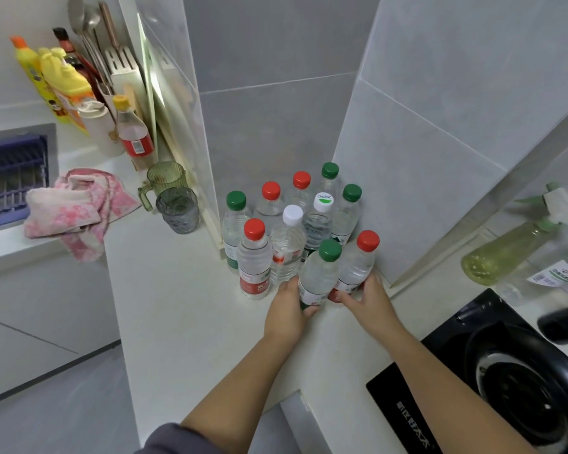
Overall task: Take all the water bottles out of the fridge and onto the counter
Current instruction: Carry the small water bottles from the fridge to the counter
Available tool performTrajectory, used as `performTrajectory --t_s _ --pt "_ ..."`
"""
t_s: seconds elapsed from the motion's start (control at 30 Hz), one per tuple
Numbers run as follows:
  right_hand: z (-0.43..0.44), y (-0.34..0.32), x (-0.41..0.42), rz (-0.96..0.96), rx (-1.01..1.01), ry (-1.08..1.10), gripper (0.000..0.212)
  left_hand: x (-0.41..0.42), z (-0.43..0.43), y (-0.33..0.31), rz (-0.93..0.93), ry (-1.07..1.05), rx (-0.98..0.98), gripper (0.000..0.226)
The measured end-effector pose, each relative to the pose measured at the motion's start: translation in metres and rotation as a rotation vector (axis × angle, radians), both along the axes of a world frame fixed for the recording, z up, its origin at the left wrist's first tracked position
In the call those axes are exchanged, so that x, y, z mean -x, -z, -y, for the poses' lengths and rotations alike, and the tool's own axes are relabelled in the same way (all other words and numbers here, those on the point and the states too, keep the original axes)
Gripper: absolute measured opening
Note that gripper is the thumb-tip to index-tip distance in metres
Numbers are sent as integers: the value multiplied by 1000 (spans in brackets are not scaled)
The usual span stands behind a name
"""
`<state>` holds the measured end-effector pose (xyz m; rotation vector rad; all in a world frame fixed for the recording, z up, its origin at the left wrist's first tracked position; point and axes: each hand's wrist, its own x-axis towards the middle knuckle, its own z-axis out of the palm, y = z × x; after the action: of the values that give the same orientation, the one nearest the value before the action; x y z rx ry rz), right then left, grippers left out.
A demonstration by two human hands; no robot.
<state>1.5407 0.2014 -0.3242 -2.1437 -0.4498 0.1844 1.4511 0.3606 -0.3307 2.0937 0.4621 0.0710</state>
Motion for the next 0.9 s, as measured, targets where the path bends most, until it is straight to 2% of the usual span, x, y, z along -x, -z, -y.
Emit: performTrajectory --t_s 0.13,0.23,0.43,0.7,0.9 --pt "7 4 -21 -21 135 42 52 -19 4 -6 -126 -3 -104 51" --pt "8 6 -27 -82 133 91 49 -27 5 -7 -197 -4 -173 54" --pt "1 16 -23 -94 116 178 44 -34 9 -2 -225 -39 -83 43" --pt "-3 20 -30 -62 149 187 37 -44 17 -3 -234 -59 -91 44" --pt "-7 17 -39 -190 131 240 28 -53 21 -3 -255 -42 -121 44"
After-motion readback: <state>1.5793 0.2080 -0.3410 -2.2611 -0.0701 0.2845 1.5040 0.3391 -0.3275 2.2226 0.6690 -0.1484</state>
